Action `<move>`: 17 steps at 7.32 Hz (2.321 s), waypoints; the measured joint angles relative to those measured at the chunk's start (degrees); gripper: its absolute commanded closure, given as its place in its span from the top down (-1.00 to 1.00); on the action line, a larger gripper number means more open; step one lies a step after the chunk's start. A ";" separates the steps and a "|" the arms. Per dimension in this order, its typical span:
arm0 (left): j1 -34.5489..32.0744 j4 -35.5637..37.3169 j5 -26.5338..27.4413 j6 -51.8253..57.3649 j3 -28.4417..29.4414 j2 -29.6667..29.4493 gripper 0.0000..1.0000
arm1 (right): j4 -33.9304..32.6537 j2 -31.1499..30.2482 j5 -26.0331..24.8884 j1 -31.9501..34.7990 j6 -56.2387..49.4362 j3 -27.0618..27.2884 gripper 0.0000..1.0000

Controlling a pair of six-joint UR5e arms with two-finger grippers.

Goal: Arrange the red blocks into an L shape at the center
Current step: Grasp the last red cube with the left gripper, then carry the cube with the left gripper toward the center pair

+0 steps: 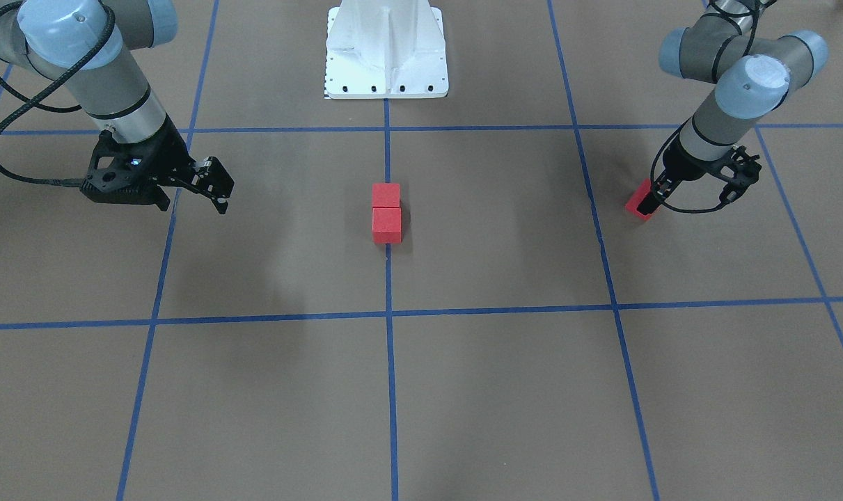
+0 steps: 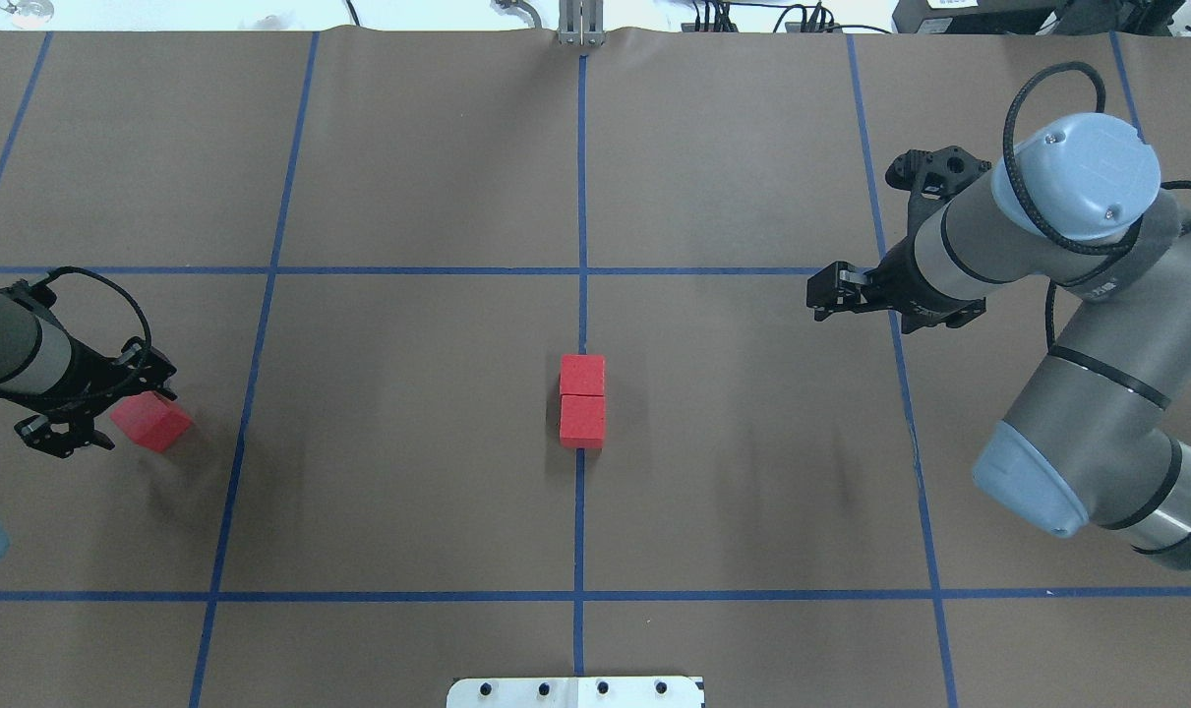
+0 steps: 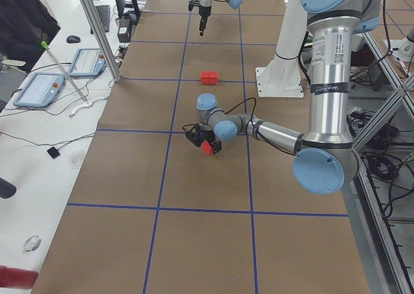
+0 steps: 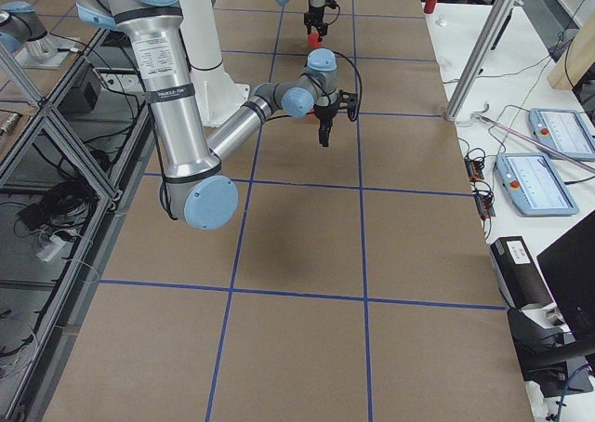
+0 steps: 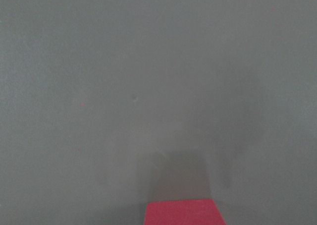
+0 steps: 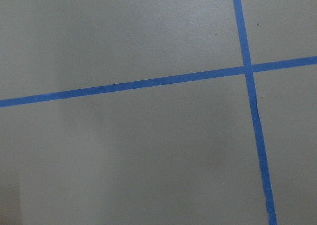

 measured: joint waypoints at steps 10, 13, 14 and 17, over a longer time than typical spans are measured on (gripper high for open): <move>2.13 22.80 -2.93 -21.50 -1.39 -25.19 -1.00 | 0.38 -3.52 1.03 3.41 -3.80 0.34 1.00; 5.12 23.23 -2.17 -38.08 11.89 -40.36 -1.00 | 0.60 -6.93 2.98 7.12 -10.99 -0.08 1.00; 6.08 22.41 -2.10 -42.47 14.88 -43.25 -1.00 | 0.61 -7.46 3.12 7.87 -12.38 -0.40 1.00; 9.55 18.79 -0.39 -48.72 16.98 -45.08 -1.00 | 0.62 -8.65 3.25 9.39 -15.46 -0.96 1.00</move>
